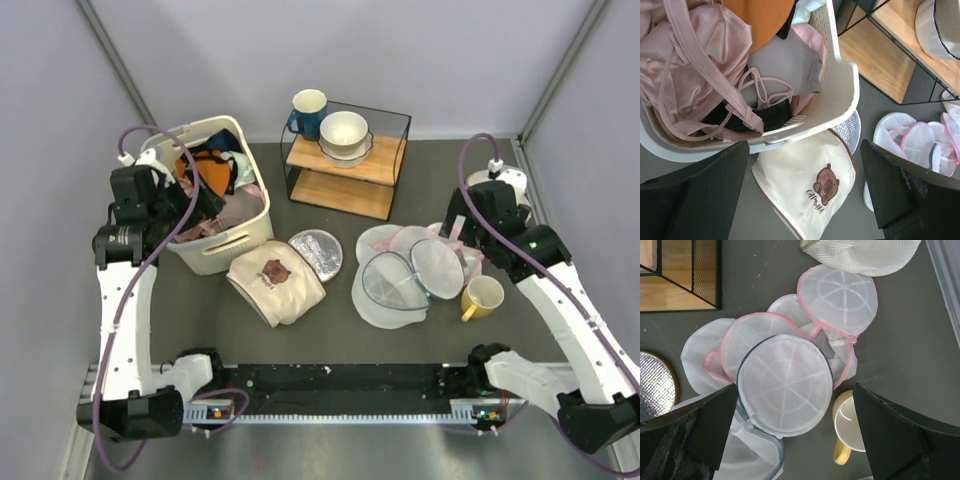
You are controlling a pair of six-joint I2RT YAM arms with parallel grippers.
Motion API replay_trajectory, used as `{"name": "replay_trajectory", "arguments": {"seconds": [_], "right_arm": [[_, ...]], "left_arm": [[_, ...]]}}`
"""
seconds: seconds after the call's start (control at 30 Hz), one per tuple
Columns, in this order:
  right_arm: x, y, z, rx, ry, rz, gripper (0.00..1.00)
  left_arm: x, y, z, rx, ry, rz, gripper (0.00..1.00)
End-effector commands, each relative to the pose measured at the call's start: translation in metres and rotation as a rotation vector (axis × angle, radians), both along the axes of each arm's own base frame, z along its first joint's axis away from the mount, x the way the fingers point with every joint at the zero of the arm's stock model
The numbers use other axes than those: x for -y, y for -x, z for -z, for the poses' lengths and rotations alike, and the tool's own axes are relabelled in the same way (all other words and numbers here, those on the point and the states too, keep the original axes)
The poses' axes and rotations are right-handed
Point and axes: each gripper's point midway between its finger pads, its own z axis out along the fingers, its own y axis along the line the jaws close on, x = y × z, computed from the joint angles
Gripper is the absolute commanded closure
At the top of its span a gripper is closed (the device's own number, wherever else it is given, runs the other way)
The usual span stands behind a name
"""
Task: Unzip the laundry bag and remove the bra
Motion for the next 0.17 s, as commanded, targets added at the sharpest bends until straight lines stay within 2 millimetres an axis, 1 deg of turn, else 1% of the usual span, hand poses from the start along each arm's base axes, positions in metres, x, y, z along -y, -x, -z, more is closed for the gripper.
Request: {"name": "replay_trajectory", "arguments": {"seconds": [0.0, 0.13], "right_arm": [[0.0002, -0.0052, -0.0168, 0.083, -0.033, 0.012, 0.01], [0.0, -0.0066, -0.0176, 0.087, -0.035, 0.016, 0.01]], "left_arm": [[-0.0016, 0.0007, -0.0155, 0.075, -0.029, 0.008, 0.01], [-0.0022, -0.0008, -0.0189, 0.082, -0.03, 0.004, 0.01]]}}
